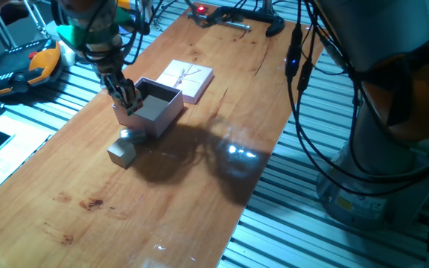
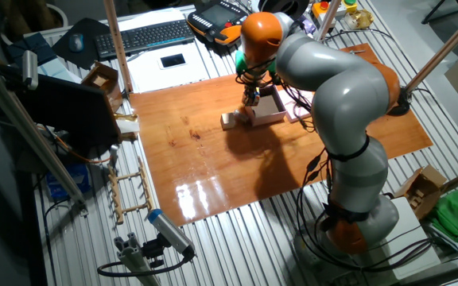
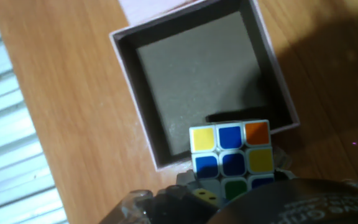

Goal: Take everything out of the gift box

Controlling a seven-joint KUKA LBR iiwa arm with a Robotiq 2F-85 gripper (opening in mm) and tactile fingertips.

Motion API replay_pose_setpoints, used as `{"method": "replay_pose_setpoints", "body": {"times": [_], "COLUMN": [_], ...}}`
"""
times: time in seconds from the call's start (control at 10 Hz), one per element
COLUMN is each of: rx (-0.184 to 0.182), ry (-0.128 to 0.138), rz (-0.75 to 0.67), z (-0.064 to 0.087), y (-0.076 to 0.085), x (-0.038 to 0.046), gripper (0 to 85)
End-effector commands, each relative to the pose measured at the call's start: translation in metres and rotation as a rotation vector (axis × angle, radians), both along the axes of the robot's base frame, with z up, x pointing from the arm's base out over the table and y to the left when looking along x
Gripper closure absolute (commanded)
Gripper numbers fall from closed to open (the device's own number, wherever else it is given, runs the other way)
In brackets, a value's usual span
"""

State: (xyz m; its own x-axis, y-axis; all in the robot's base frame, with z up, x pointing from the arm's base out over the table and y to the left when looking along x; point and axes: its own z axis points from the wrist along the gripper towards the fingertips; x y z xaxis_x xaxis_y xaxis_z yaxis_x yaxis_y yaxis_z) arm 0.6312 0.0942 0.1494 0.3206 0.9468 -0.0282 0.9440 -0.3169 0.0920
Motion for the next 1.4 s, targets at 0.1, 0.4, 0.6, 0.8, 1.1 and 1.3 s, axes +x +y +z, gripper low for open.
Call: {"method": "replay_pose_setpoints", "body": {"times": [0.1, 0.4, 0.6, 0.8, 1.1, 1.3], "rx": [0.001, 0.004, 0.017, 0.024, 0.040, 0.080], "ry": [0.000, 0.002, 0.000, -0.002, 0.003, 0.002], "rz": [-0.010, -0.010, -0.020, -0.031, -0.112, -0.215], "z": [0.002, -0.006, -0.013, -0.017, -0.029, -0.035], "y": [0.015, 0.038, 0.042, 0.047, 0.055, 0.063], "x": [0.0052, 0.0159, 0.0220, 0.0257, 0.0332, 0.0354], "gripper": [84.0, 84.0, 84.0, 84.0, 84.0, 84.0]}}
